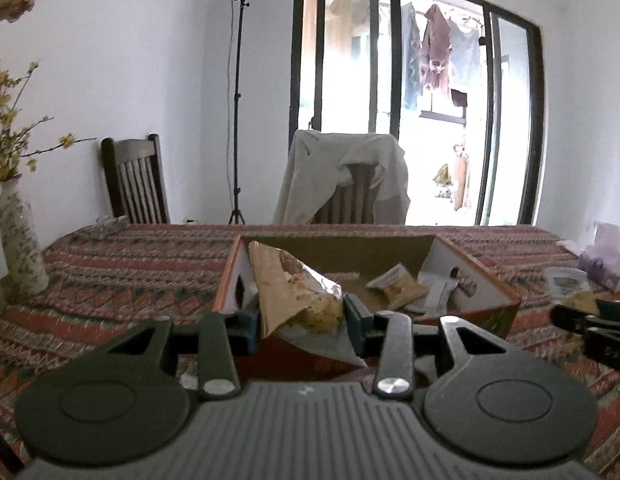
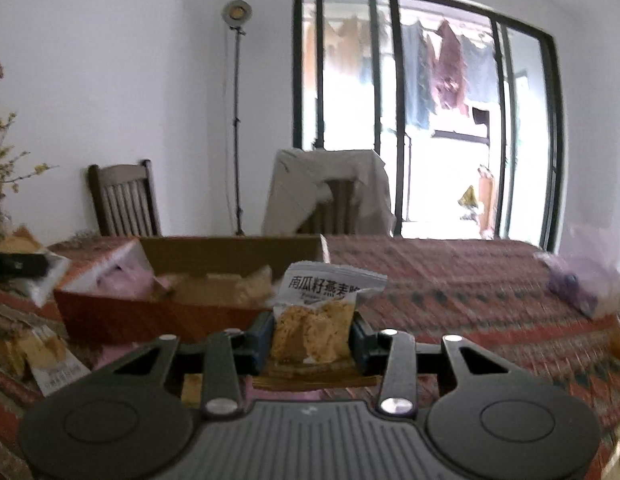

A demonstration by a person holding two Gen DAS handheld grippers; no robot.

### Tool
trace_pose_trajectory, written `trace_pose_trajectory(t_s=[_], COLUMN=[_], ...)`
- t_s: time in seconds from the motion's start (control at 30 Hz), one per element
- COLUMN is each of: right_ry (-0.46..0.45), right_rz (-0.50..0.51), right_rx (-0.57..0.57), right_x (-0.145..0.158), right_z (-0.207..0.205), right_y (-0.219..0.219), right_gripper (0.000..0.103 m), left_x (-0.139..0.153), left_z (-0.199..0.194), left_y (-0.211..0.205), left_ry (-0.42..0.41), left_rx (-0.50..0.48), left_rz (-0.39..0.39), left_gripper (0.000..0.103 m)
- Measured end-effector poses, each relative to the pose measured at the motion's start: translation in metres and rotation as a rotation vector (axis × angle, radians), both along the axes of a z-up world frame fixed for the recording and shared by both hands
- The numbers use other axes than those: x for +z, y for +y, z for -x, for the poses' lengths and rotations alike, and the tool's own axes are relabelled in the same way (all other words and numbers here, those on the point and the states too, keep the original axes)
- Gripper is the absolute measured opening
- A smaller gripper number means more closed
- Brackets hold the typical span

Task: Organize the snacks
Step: 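Carry both held packets into the cardboard box and open both grippers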

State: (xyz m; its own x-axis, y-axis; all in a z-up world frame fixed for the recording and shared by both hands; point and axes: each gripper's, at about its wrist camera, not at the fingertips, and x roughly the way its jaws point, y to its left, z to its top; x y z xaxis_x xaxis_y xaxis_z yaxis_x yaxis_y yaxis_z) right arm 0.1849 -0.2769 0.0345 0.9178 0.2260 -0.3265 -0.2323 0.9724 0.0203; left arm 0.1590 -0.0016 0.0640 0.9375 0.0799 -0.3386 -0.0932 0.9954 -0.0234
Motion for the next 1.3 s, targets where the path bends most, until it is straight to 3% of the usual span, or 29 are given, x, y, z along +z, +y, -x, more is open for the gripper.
trace_pose_trajectory(t_s=[0.37, 0.57, 0.7, 1.0, 1.07, 1.1, 1.13, 1.2, 1.23, 1.3], right_ry=[-0.028, -0.087, -0.107, -0.061, -0.049, -0.042, -0.039, -0.040, -0.046, -0.056], right_rz=[-0.001, -0.099, -0.018, -0.003, -0.002, -0.004, -0.007, -0.030, -0.041, -0.060], right_rx=[0.065, 0.037, 0.035, 0.053, 0.052, 0.048, 0.045, 0.027, 0.019, 0.013], right_x=[0.018, 0.010, -0.003, -0.010, -0.012, -0.014, -0.015, -0.016, -0.016, -0.015], right_z=[-0.054, -0.082, -0.083, -0.089, -0.089, -0.089, -0.088, -0.088, -0.087, -0.087], right_y=[0.047, 0.054, 0.063, 0.069, 0.070, 0.070, 0.069, 0.066, 0.063, 0.058], right_gripper=[0.039, 0.039, 0.039, 0.040, 0.041, 0.046, 0.054, 0.098, 0.103, 0.103], left_x=[0.005, -0.007, -0.018, -0.029, -0.030, -0.030, -0.030, -0.030, -0.030, -0.030], left_z=[-0.059, -0.087, -0.098, -0.101, -0.100, -0.098, -0.095, -0.089, -0.086, -0.083], left_y=[-0.008, -0.003, 0.003, 0.010, 0.010, 0.011, 0.012, 0.015, 0.015, 0.016], left_ry=[-0.010, -0.040, -0.014, 0.010, 0.001, -0.008, -0.020, -0.058, -0.078, -0.087], left_rx=[-0.009, 0.051, 0.033, 0.033, 0.046, 0.050, 0.053, 0.086, 0.104, 0.102], left_rz=[0.050, 0.050, 0.072, 0.081, 0.085, 0.092, 0.102, 0.120, 0.122, 0.125], left_gripper=[0.042, 0.042, 0.042, 0.042, 0.049, 0.062, 0.082, 0.103, 0.103, 0.103])
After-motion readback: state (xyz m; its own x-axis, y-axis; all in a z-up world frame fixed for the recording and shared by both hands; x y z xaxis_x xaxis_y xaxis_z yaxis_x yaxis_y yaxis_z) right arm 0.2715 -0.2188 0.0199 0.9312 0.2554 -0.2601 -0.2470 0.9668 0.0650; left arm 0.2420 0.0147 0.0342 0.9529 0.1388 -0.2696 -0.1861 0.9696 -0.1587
